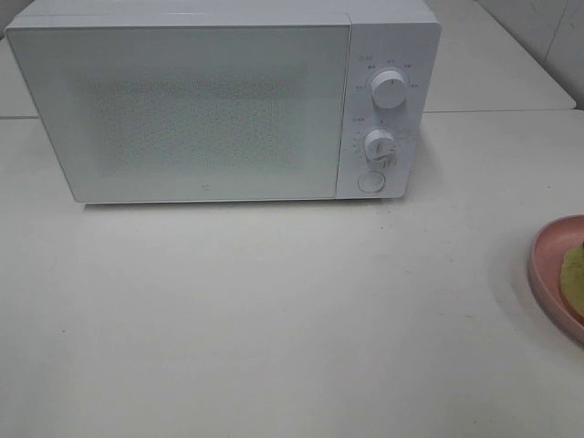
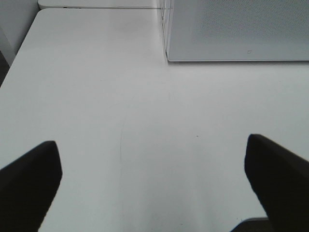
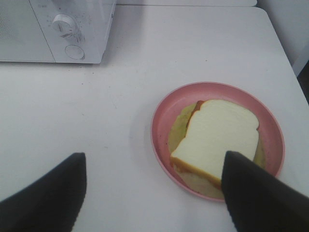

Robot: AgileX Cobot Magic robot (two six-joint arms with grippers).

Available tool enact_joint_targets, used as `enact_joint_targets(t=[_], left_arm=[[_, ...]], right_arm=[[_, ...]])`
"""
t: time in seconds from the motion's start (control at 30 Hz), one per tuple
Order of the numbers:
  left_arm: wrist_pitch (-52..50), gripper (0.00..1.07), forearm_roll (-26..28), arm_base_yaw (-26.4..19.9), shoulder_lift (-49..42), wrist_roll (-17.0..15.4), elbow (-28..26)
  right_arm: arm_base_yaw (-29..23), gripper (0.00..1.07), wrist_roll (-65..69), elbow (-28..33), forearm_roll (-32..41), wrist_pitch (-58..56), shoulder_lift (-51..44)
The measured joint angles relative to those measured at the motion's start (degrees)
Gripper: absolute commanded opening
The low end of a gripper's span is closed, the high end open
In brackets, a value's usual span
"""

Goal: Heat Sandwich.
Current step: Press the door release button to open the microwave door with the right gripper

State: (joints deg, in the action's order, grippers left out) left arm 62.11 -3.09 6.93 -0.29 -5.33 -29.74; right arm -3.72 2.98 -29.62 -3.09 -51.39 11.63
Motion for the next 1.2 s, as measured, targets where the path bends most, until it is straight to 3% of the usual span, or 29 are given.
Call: enact_joint_targets(t=[0.8,1.2], left_arm=[[0.0,0.98,0.0,0.0,0.0,0.0,0.0],[0.0,0.98,0.0,0.0,0.0,0.0,0.0]], right_arm=[[0.0,0.75,0.2,7.8,0.0,35.8,22.4],[0.0,0.75,0.6,8.0,0.0,49.6,33.7]])
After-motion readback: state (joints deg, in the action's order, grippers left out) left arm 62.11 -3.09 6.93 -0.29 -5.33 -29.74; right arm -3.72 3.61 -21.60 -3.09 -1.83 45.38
